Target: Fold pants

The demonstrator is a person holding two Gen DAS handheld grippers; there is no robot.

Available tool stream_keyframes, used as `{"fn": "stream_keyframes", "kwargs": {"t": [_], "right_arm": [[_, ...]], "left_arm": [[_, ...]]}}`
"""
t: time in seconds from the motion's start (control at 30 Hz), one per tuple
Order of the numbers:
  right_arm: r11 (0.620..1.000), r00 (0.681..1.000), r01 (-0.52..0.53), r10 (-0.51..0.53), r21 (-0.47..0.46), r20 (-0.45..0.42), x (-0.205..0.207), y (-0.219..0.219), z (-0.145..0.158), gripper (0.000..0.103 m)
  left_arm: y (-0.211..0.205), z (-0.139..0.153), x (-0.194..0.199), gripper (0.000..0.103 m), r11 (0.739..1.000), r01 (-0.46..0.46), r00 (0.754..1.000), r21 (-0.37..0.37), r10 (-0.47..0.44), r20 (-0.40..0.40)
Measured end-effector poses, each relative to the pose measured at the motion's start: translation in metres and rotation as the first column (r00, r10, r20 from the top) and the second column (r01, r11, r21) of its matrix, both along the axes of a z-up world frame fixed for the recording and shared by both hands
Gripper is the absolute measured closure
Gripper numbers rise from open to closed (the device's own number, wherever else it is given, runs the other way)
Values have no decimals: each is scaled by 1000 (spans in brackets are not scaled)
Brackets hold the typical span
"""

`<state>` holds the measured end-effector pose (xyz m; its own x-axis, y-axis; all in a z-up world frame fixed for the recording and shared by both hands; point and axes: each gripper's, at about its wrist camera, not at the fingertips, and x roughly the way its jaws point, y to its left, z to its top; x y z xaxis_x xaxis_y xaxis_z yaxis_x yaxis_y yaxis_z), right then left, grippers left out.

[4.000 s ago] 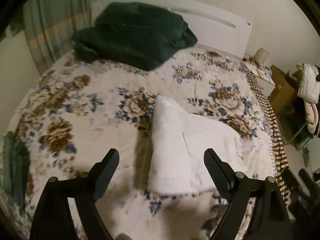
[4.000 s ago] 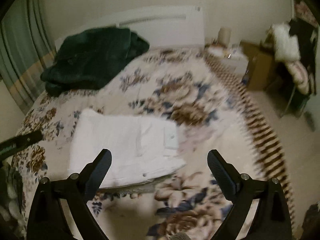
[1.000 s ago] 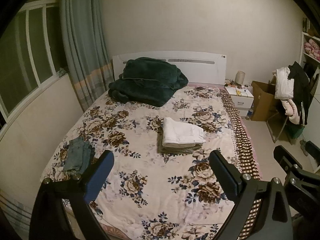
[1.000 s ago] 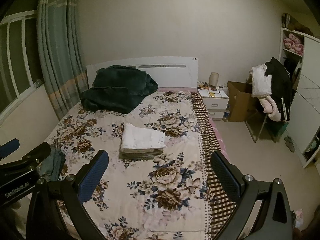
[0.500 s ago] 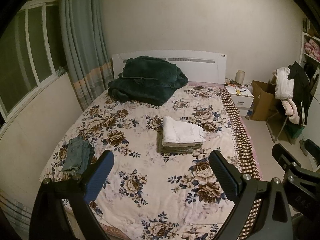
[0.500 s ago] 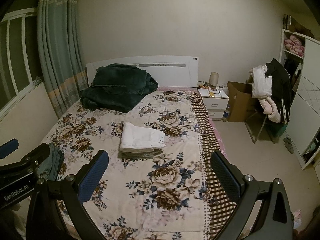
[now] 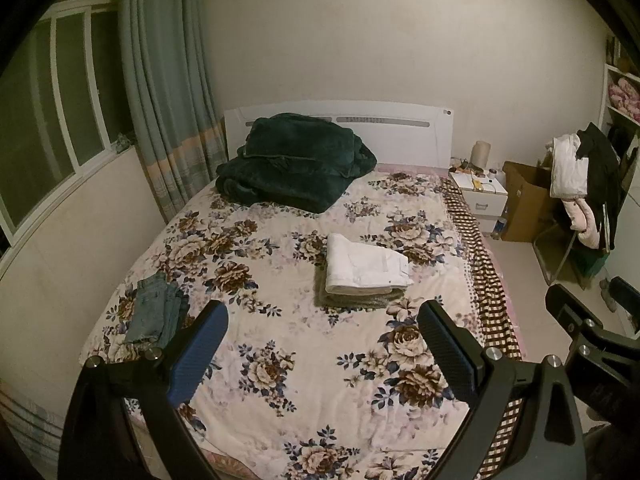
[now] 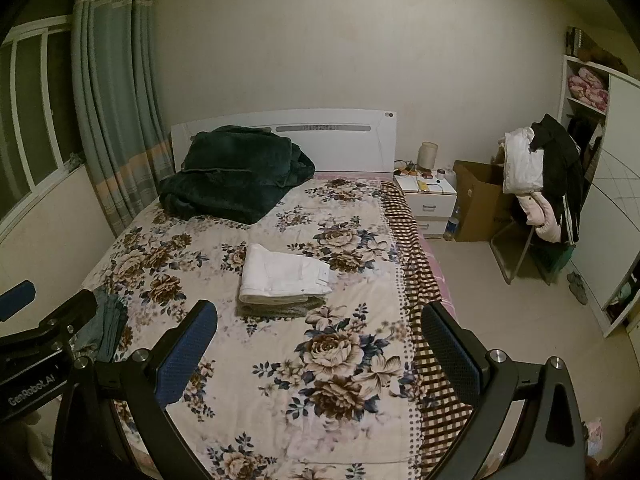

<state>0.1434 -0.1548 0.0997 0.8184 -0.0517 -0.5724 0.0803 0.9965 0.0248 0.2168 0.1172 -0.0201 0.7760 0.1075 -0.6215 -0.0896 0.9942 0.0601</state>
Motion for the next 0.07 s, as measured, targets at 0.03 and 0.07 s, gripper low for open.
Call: {"fn": "stream_keyframes", "kwargs": {"t": [0.03,0.07], "right_arm": [[1000,1000,-1,1,0,0,0,0,0,0],[1000,1000,-1,1,1,1,0,-1,0,0]], "left_arm": [[1,0,1,6,1000,0,1000,0,0,4],[2,0,1,6,1000,3,1000,1,-3,6]]}}
